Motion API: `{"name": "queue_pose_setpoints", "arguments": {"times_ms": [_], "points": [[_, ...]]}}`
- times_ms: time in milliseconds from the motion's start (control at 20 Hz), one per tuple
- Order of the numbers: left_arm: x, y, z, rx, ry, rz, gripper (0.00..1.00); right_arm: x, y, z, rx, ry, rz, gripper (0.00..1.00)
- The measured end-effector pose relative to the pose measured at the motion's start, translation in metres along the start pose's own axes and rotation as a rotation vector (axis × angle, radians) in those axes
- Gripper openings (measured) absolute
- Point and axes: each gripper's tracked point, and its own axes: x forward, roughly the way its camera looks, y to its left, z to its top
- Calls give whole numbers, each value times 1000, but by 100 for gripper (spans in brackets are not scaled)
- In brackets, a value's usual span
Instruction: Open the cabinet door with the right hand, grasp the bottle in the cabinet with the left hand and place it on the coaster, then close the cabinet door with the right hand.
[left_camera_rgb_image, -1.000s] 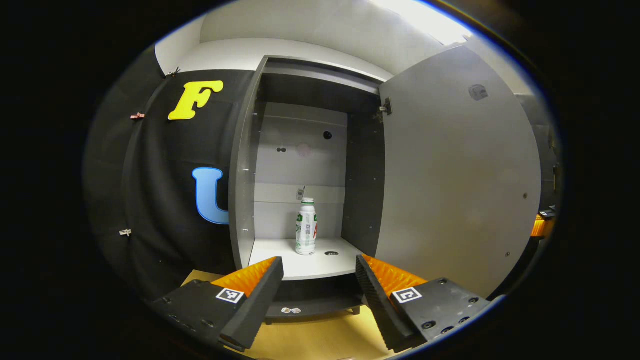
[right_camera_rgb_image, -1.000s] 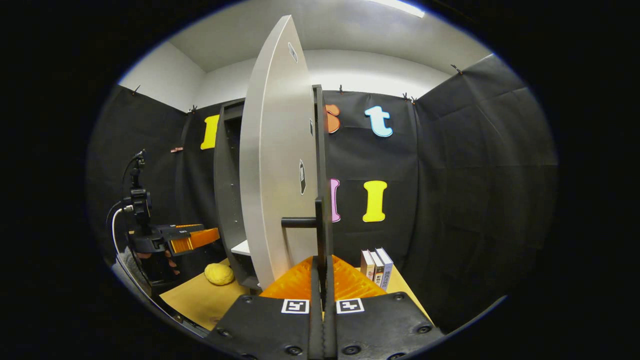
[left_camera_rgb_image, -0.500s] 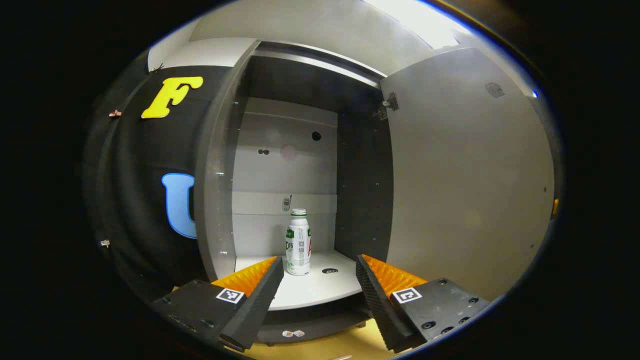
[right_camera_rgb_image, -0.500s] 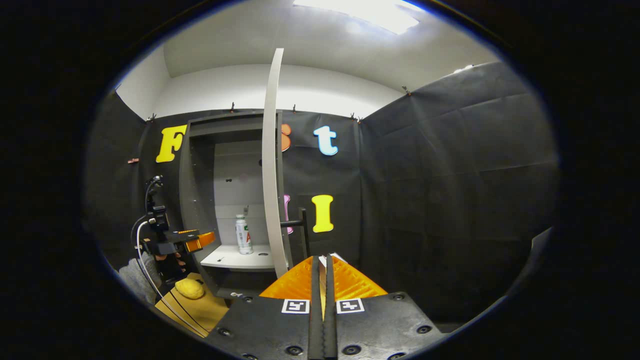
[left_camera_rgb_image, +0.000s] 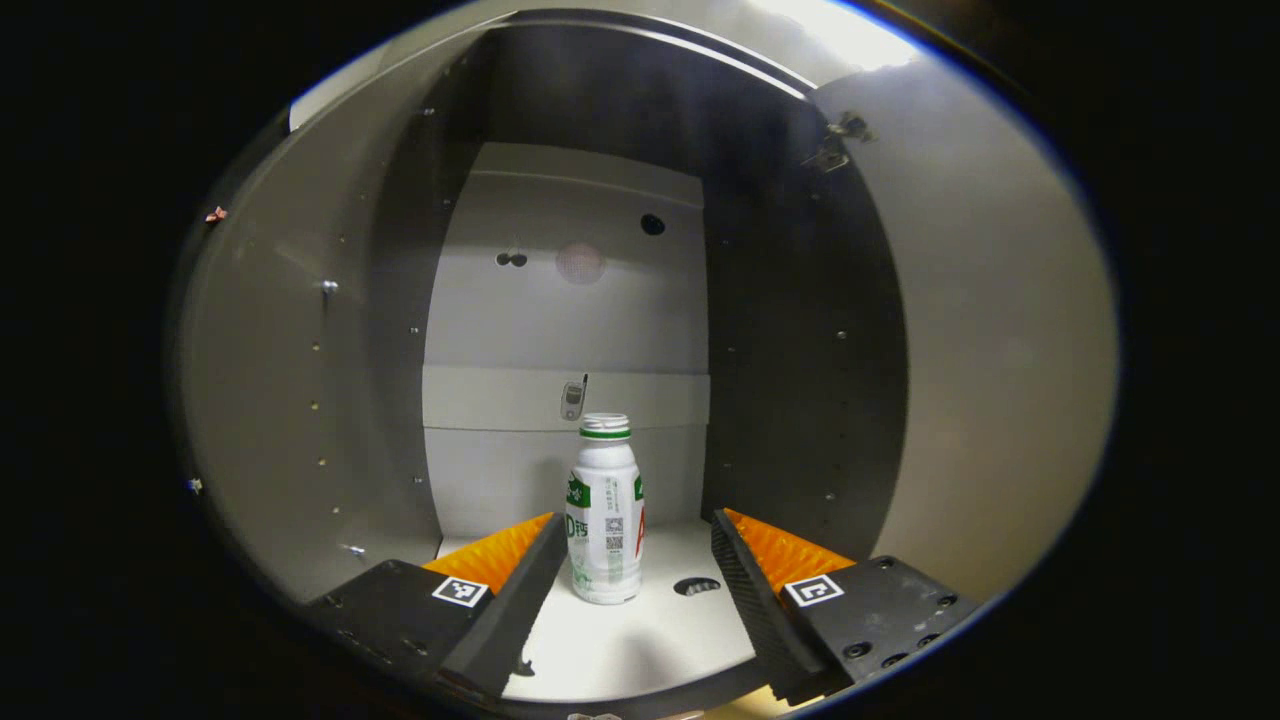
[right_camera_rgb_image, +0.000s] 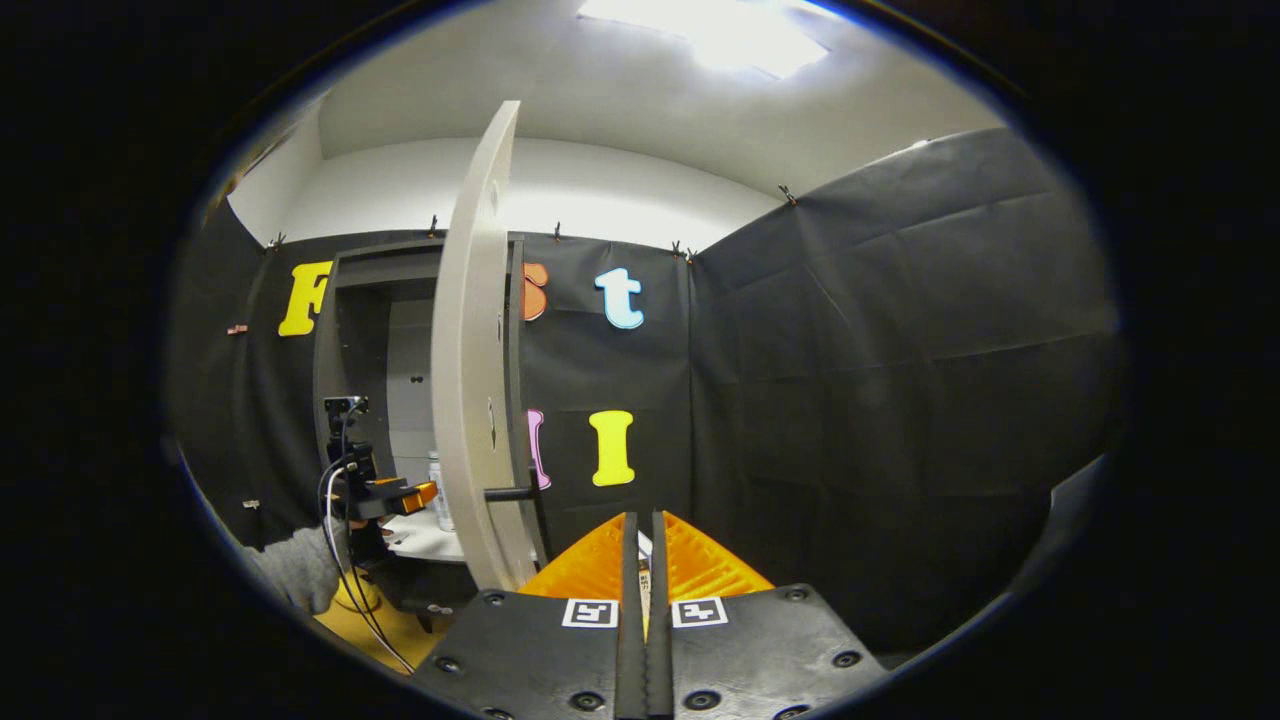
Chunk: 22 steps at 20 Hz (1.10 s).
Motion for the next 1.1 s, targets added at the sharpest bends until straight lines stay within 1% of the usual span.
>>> {"name": "queue_pose_setpoints", "arguments": {"times_ms": [50, 100, 150, 200, 250, 300, 450, 500, 550, 600, 650, 700, 750, 800, 850, 900, 950, 1050, 1100], "points": [[10, 1, -4, 1, 0, 11, 92, 6, -5, -2, 2, 0, 1, 2], [20, 3, -7, 4, 2, 24, 92, 14, -12, -6, 5, 4, -1, 5], [30, 5, -10, 5, 6, 34, 89, 18, -18, -7, 5, 1, -3, 10], [40, 7, -13, 2, 5, 42, 89, 22, -25, -6, 4, -8, -13, 5], [51, 9, -16, -7, 6, 52, 89, 25, -34, -4, -3, -22, -31, 6], [58, 11, -19, -10, 11, 60, 92, 28, -43, -3, -17, -30, -57, 6], [78, 20, -29, -16, 29, 86, 92, 31, -67, 4, -30, -63, -134, 6], [83, 21, -33, -24, 34, 89, 89, 32, -74, 8, -19, -78, -153, 1], [85, 20, -35, -32, 39, 90, 89, 33, -81, 11, -6, -90, -169, 6], [86, 19, -35, -34, 45, 93, 92, 32, -89, 14, 7, -101, -184, 7], [87, 21, -34, -31, 44, 96, 89, 34, -94, 16, 15, -110, -194, 8], [90, 23, -32, -25, 41, 101, 92, 34, -96, 17, 20, -115, -200, 17], [94, 25, -32, -19, 38, 105, 92, 36, -98, 16, 19, -116, -203, 17], [97, 26, -32, -14, 35, 106, 92, 37, -98, 15, 13, -112, -204, 7], [100, 26, -32, -13, 34, 103, 92, 39, -97, 13, 4, -108, -204, 7], [101, 26, -32, -10, 30, 107, 87, 41, -95, 12, -4, -104, -200, 7], [102, 26, -34, -8, 30, 103, 81, 42, -93, 11, -10, -101, -194, 7], [98, 24, -32, -16, 32, 97, 78, 43, -88, 11, -20, -100, -185, 7], [97, 21, -30, -29, 30, 81, 76, 42, -88, 12, -29, -101, -188, 7]]}}
